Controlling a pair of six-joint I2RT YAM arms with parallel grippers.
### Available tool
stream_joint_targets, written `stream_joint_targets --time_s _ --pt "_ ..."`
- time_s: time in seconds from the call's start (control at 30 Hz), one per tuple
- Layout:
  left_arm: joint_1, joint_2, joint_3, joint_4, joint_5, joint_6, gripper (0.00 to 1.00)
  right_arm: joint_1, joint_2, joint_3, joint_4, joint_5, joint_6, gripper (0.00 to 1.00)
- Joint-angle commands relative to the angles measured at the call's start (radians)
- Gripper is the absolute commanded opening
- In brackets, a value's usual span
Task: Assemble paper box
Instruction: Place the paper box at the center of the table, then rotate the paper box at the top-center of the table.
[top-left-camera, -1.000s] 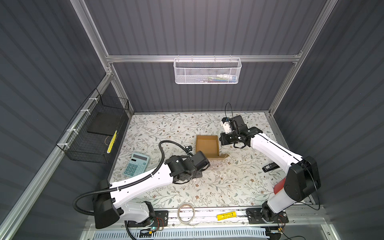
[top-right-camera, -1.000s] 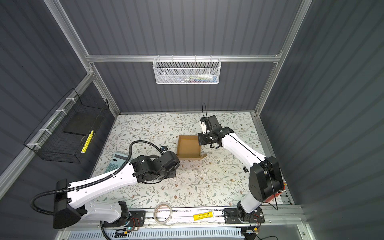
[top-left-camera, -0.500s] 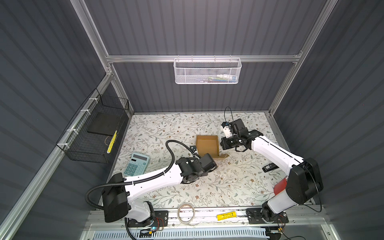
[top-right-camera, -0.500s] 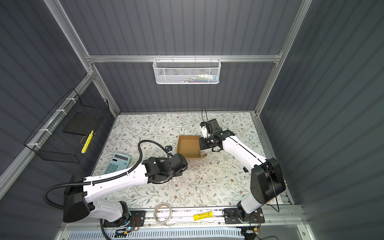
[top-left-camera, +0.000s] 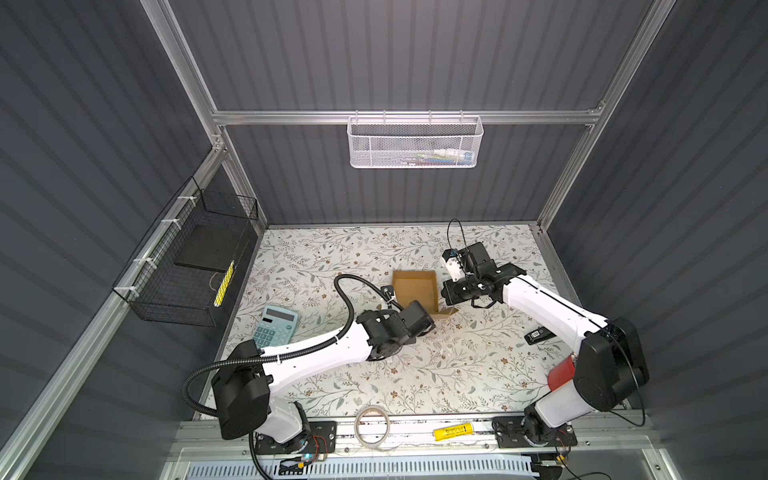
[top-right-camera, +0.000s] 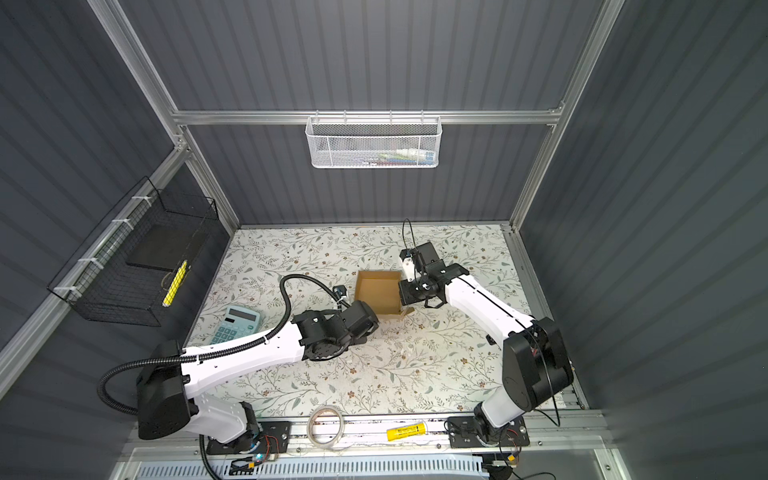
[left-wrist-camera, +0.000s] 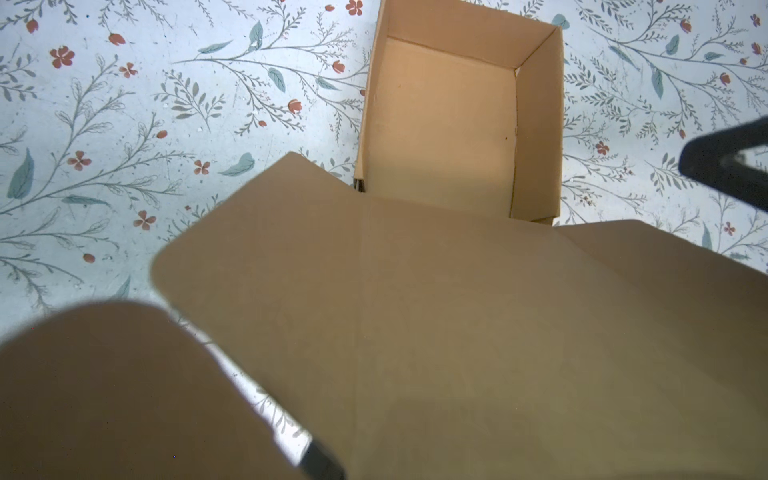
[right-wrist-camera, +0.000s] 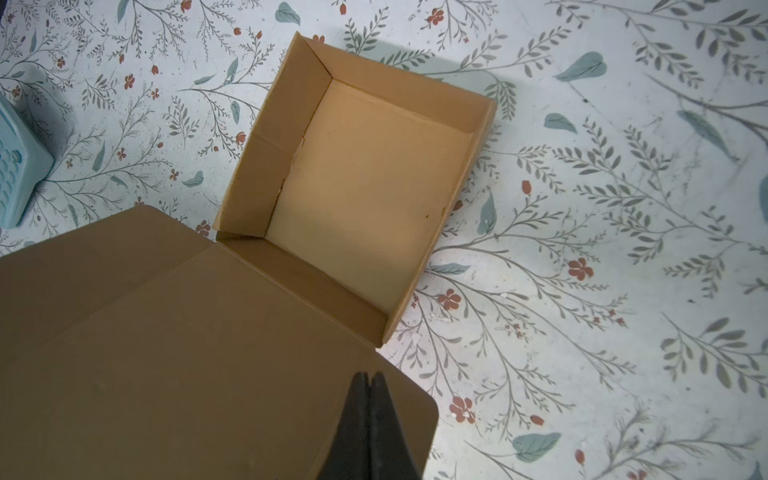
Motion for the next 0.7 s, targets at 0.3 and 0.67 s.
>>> stream_joint_targets --time_s 0.3,0.67 --pt "0.112 0.023 0.027 0.065 0.002 0.129 0.27 0.004 -0.032 -0.028 -0.003 0.002 -0.016 0.00" --pt "0.189 0.036 0.060 0.092 0.019 0.200 0.27 0.042 -0.025 -0.019 0.007 -0.004 -0.023 0.00"
